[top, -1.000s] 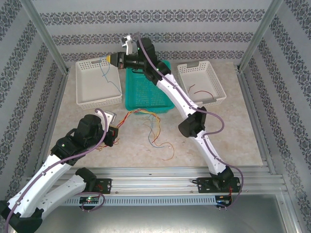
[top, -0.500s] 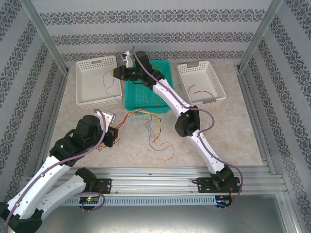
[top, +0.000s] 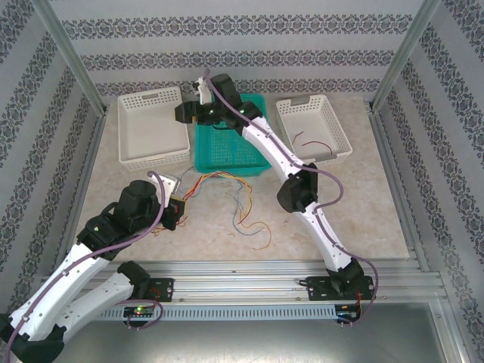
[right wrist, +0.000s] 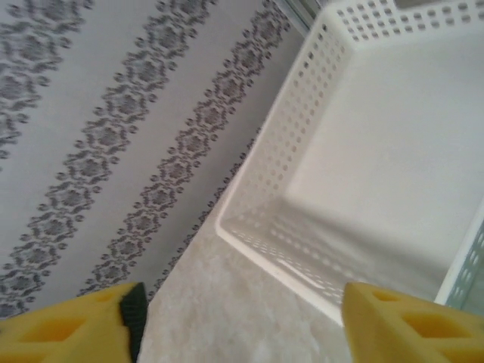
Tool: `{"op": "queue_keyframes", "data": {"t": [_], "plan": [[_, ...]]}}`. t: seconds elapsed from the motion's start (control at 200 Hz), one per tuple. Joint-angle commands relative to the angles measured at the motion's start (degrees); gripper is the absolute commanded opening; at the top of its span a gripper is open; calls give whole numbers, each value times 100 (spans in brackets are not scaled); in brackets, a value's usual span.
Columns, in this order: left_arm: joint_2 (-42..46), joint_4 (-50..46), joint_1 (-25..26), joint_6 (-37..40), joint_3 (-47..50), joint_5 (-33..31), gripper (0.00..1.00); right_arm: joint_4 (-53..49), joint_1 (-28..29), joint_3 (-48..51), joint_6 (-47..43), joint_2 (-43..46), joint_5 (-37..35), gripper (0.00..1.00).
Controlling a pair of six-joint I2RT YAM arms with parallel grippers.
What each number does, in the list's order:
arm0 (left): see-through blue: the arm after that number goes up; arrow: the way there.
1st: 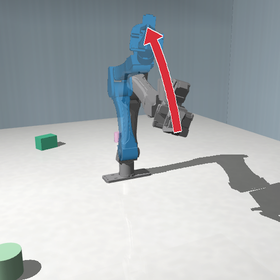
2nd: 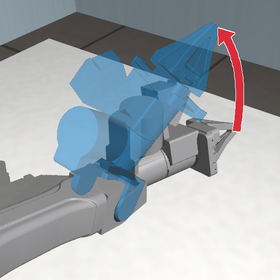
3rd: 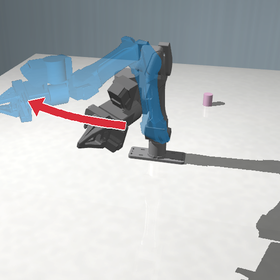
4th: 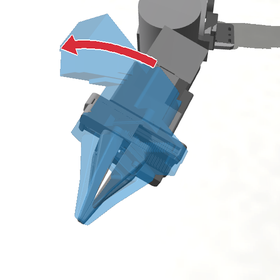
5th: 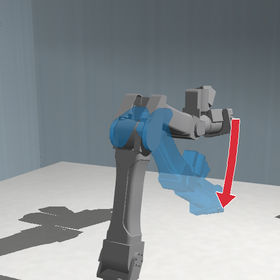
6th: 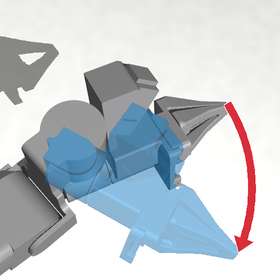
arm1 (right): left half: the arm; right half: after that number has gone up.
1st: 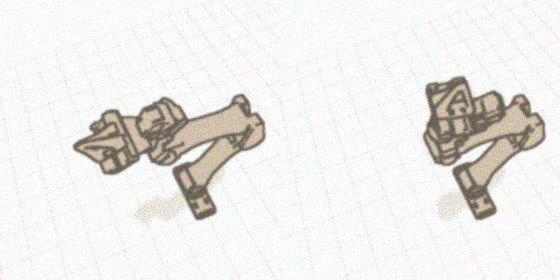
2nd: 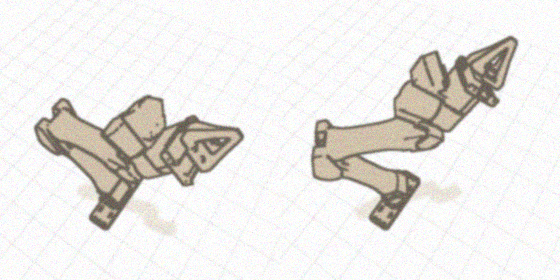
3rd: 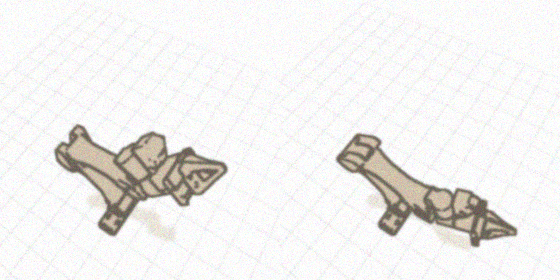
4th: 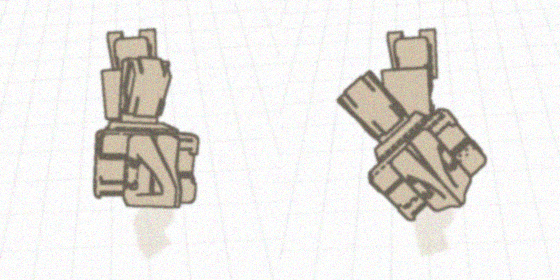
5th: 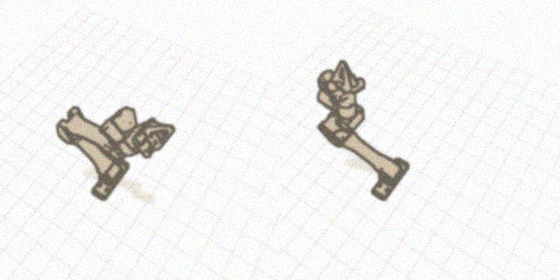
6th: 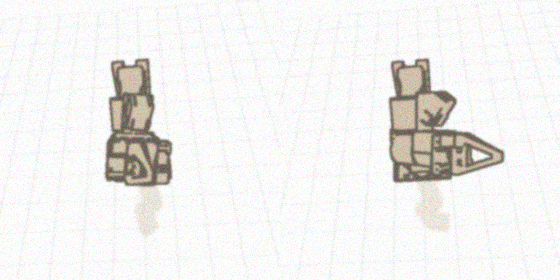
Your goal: Untangle the cables
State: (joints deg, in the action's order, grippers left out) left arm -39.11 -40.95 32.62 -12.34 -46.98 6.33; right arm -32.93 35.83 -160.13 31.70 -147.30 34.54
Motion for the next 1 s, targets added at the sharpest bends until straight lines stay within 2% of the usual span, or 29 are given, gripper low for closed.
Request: {"op": "queue_keyframes", "data": {"t": [0.0, 0.165, 0.225, 0.35, 0.46, 0.515, 0.605, 0.719, 0.869, 0.994], "plan": [[51, -48, 69, 31, 20, -113, 0, -329, 42, 194, -569, 1185, -90, 75], [-53, -71, 72, -74, -28, -25, 0, -485, 273, 1421, -1113, 2457, -555, 79], [-36, -60, 69, -195, -49, -14, 0, -469, 355, 2070, -1190, 3025, -970, 79], [-102, 21, 70, -554, -117, 140, 0, 256, 445, 4171, -875, 4461, -1255, 77], [-132, 227, 69, -966, -175, 191, 0, 1108, 600, 5975, -474, 5554, -927, 75], [-114, 518, 69, -1196, -88, 462, 0, 1541, 754, 6790, -221, 5946, -841, 73], [-163, 1058, 69, -1611, 83, 907, 0, 1989, 1084, 7723, -89, 6347, -796, 71], [-128, 1742, 70, -1988, 303, 1278, 0, 2467, 1426, 8657, -68, 6742, -1125, 67], [-168, 2392, 69, -2272, 560, 1527, 0, 3425, 1453, 9704, 304, 7037, -1426, 58], [-382, 2840, 76, -2454, 752, 1624, 0, 3757, 1465, 9938, 531, 6932, -1463, 53]]}}
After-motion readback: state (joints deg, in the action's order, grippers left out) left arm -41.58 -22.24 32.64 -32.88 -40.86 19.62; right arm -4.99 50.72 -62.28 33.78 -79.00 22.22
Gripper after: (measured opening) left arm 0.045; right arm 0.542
